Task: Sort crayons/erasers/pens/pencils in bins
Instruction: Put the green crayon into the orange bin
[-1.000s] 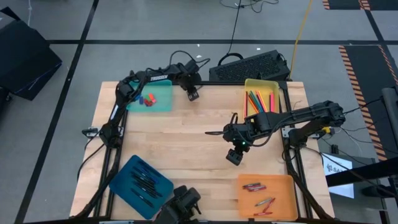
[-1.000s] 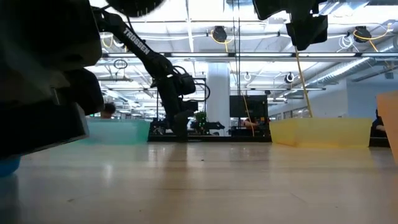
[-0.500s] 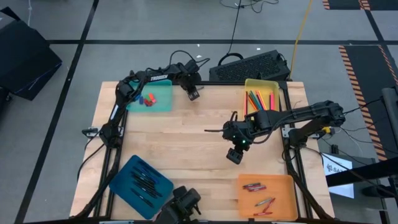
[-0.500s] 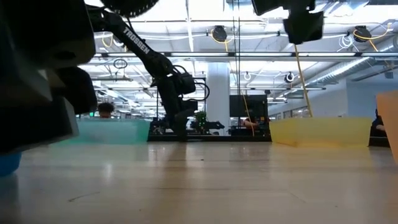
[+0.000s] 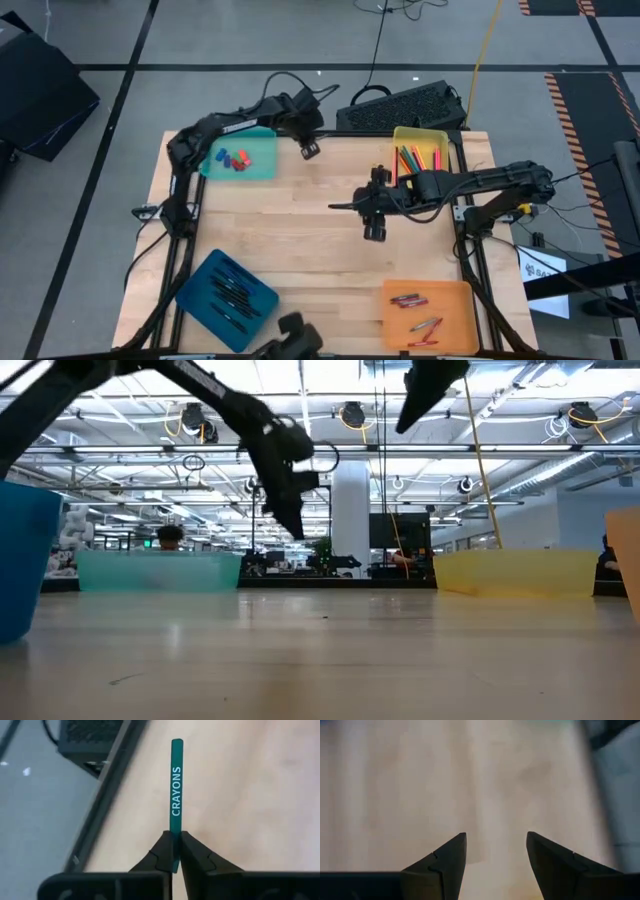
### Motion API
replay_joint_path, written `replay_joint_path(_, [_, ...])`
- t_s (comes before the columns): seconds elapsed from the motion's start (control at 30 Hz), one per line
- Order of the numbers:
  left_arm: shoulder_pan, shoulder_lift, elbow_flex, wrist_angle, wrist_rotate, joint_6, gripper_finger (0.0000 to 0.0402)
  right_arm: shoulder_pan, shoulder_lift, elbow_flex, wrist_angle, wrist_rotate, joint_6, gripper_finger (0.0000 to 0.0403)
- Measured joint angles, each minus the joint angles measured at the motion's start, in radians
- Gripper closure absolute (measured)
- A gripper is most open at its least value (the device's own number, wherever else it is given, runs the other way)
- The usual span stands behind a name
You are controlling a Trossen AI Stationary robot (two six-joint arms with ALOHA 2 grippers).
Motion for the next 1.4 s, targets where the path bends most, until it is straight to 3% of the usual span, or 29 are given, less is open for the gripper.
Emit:
replay_joint_path(0.3, [-0.128,-0.227,0.002,-0.238,0.175,-0.156,0.0393,0.0,-0.005,0.0,0.181,0.362,-0.409,0.0202])
replay_joint_path(0.53, [-0.231,-0.319,0.002,-0.325,0.435,-0.278,0.0388,0.067,0.002,0.001,0.389,0.397,-0.657,0.0196])
replay_joint_path(0.63, [-0.275,-0.345,0.001,-0.388,0.503,-0.278,0.0394,0.118,0.043,0.052,0.446,0.435,-0.629,0.0189])
replay_joint_path(0.77, [-0.322,-0.41,-0.062,-0.423,0.512,-0.243,0.0386,0.174,0.155,0.233,0.424,0.473,-0.489,0.0181])
replay_joint_path(0.9, [-0.356,-0.53,-0.205,-0.359,0.513,-0.252,0.0393,0.205,0.303,0.44,0.338,0.457,-0.391,0.0179])
replay_joint_path(1.0, [-0.374,-0.632,-0.336,-0.25,0.512,-0.344,0.0394,0.205,0.384,0.526,0.311,0.401,-0.324,0.0179])
replay_joint_path(1.2, [-0.447,-0.797,-0.506,-0.058,0.506,-0.557,0.0386,0.175,0.416,0.524,0.261,0.366,-0.348,0.0179])
replay_joint_path(1.4, [-0.502,-0.833,-0.59,0.075,0.486,-0.691,0.0398,0.121,0.416,0.448,0.33,0.357,-0.473,0.0179])
